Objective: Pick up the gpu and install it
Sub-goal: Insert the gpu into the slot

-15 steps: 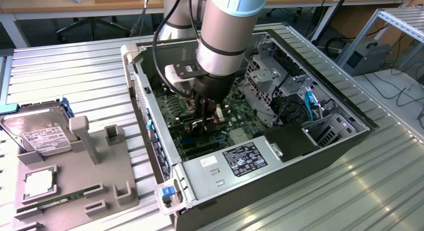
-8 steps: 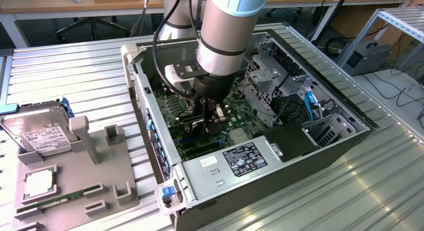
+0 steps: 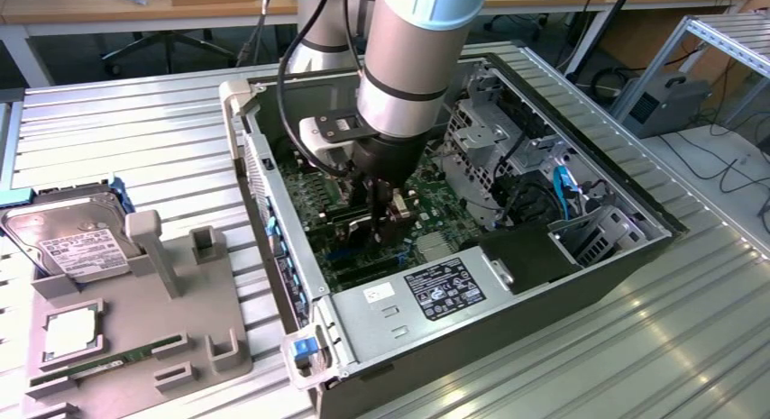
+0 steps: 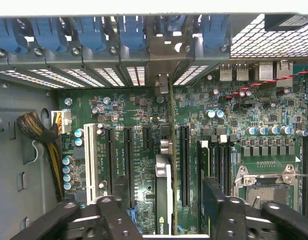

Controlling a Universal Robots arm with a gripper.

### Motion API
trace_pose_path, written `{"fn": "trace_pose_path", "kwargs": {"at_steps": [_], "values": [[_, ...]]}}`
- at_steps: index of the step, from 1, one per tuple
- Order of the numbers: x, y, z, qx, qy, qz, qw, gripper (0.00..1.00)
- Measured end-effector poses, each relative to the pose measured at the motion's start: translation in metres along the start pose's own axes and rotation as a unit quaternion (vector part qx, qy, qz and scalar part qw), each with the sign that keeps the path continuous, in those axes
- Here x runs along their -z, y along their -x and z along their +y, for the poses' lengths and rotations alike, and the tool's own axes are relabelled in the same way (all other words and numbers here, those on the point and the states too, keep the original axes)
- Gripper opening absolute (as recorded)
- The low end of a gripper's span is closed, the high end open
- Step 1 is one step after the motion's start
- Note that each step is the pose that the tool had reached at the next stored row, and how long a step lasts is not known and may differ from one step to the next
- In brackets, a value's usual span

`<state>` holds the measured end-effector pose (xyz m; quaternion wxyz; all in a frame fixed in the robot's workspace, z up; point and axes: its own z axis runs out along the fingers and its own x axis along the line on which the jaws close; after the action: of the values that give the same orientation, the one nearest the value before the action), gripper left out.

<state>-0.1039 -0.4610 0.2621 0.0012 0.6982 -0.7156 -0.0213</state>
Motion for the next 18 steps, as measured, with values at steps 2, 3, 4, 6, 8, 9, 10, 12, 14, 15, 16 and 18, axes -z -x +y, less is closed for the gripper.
{"fn": "trace_pose_path", "kwargs": {"at_steps": [2, 3, 4, 6, 8, 9, 10, 12, 14, 15, 16, 18], "values": [[0.0, 0.0, 0.0, 0.0, 0.0, 0.0, 1.0, 0.71], [0.0, 0.0, 0.0, 0.0, 0.0, 0.0, 1.0, 0.71], [0.0, 0.0, 0.0, 0.0, 0.0, 0.0, 1.0, 0.71], [0.0, 0.0, 0.0, 0.0, 0.0, 0.0, 1.0, 0.71], [0.0002, 0.0, 0.0, 0.0, 0.0, 0.0, 1.0, 0.71], [0.0035, 0.0002, 0.0001, 0.0, 0.0, 0.0001, 1.0, 0.71], [0.0033, 0.0051, 0.0003, 0.0, 0.0, 0.0, 1.0, 0.71], [0.0032, 0.0052, 0.0003, 0.0, 0.0, 0.0, 1.0, 0.51], [-0.0014, 0.0026, 0.0001, 0.0, 0.0001, -0.0001, 1.0, 0.45], [-0.0015, 0.0026, 0.0001, 0.0, 0.0, -0.0002, 1.0, 0.45], [-0.0016, 0.0033, 0.0002, 0.0, 0.0, -0.0002, 1.0, 0.45], [-0.0016, 0.0033, 0.0002, 0.0, 0.0, -0.0002, 1.0, 0.3]]}}
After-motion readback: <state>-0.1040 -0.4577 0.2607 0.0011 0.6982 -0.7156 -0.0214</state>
